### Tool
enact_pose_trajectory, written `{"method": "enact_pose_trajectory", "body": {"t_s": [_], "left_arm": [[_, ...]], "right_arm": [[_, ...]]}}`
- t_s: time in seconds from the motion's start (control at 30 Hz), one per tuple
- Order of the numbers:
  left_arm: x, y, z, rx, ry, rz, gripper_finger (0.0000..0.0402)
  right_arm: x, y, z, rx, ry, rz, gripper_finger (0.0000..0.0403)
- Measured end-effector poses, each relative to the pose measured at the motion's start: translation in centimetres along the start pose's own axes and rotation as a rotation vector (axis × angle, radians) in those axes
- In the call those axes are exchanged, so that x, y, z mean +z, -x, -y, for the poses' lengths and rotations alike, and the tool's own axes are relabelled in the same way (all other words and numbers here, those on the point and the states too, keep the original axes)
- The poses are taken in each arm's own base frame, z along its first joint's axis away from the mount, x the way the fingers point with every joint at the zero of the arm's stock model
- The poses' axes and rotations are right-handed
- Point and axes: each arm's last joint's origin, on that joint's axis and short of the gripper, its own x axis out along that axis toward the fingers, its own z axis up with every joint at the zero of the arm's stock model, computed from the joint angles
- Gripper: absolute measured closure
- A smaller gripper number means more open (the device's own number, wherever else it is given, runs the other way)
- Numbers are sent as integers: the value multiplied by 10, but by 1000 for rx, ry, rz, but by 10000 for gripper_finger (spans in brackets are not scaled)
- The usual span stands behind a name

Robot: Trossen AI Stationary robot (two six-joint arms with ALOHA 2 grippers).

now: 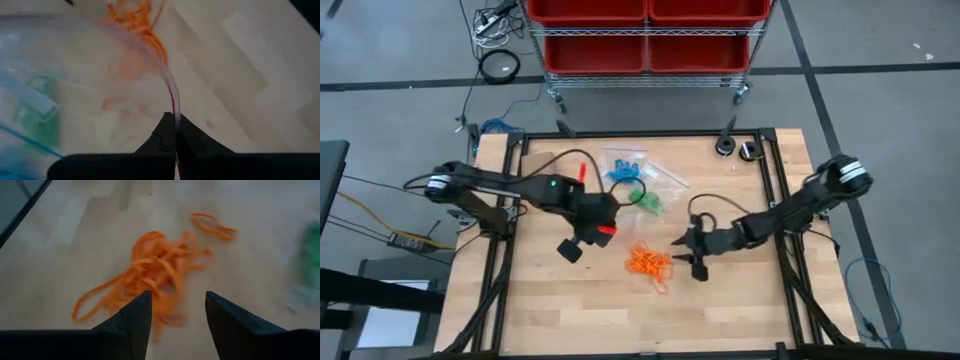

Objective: Sort rubber bands
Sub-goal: Put the orange rubber band into the transparent zip bag

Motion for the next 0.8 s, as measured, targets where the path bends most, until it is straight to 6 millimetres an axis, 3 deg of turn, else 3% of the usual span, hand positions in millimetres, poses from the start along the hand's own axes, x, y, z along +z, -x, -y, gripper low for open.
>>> {"method": "enact_pose_trajectory", "body": {"t_s": [0.17, 0.33, 0.57, 0.8], "left_arm": [[-16, -26, 17, -26, 42, -29, 401], [-23, -49, 29, -24, 55, -21, 401], [-15, -53, 40, -2, 38, 21, 401], [-14, -53, 41, 33, -3, 8, 401]], "right_arm": [[6, -30, -8, 9, 74, -32, 241], [7, -51, -1, -40, 80, -59, 245], [7, -64, 12, -31, 52, -85, 260], [9, -67, 10, 61, 43, -106, 338]]}}
